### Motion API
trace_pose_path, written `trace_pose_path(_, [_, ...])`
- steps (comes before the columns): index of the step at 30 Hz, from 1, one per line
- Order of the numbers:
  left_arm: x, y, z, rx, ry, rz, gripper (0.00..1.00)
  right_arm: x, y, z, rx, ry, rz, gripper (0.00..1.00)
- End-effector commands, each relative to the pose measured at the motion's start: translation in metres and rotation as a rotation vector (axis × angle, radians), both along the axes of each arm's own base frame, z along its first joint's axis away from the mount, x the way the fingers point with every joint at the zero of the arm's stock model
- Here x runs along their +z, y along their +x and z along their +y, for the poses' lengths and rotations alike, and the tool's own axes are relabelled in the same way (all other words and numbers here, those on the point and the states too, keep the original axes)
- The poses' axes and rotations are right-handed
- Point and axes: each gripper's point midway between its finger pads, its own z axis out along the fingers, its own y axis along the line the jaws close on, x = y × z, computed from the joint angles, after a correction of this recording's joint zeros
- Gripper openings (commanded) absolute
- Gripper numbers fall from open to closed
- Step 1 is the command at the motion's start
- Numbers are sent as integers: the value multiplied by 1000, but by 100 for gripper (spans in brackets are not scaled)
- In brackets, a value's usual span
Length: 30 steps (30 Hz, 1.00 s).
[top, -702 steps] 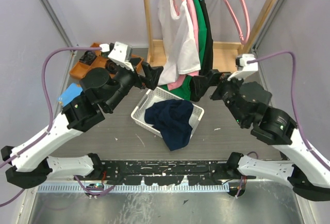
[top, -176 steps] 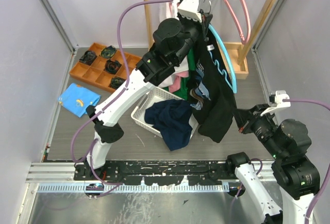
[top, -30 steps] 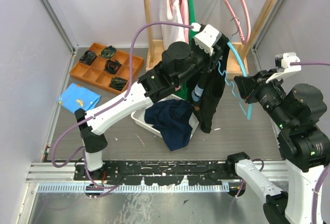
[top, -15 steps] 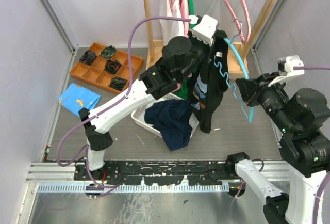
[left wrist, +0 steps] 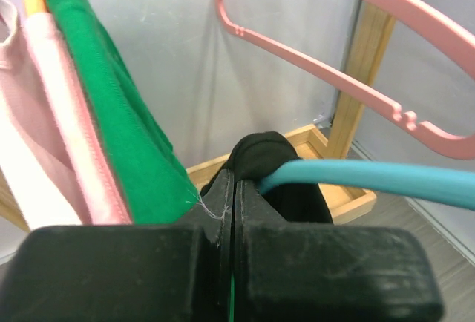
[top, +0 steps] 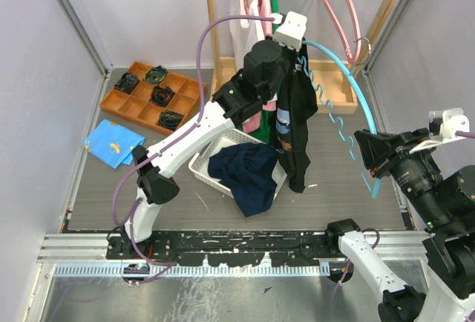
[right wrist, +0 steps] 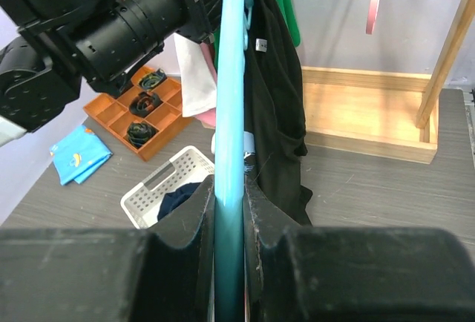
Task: Remove the t-shirt from the hanger
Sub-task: Remove the T-shirt from the hanger, then place the hanger on the clothesline.
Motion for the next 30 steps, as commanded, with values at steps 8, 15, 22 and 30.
trace_pose_path(8, [11, 28, 21, 33, -95, 12, 0, 43, -28, -7, -11, 51, -135, 1])
trace_pose_path(15, [2, 14, 9, -61, -110, 68, 0, 59, -19, -23, -112, 87, -195, 0])
trace_pose_path(22, [11, -39, 3, -200, -106, 65, 0, 62, 27, -19, -144, 87, -205, 0])
trace_pose_path(30, [47, -115, 28, -287, -131, 52, 0, 63, 89, -11, -173, 120, -195, 1])
